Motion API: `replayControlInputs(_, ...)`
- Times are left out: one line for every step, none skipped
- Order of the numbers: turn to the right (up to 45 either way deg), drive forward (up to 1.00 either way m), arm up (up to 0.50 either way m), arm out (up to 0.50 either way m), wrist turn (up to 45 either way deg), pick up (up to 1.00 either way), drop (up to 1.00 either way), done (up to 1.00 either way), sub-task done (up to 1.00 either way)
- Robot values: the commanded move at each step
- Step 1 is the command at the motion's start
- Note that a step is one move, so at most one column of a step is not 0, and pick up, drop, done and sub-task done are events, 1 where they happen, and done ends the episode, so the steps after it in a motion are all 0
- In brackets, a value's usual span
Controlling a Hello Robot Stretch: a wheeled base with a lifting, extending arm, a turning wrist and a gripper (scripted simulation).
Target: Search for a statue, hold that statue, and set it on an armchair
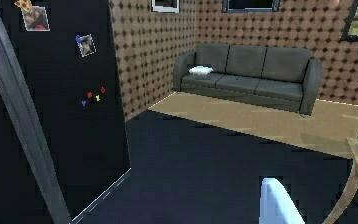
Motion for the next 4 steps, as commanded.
replayControlInputs(0.0,0.0,0.12,0.0,0.0,0.0,0.0,0.0,0.0)
replayControlInputs(0.0,0.0,0.0,0.0,-45.0,0.0,0.0,0.0,0.0)
replayControlInputs(0.0,0.0,0.0,0.0,-45.0,0.0,0.0,0.0,0.0)
replayControlInputs(0.0,0.0,0.0,0.0,-3.0,0.0,0.0,0.0,0.0)
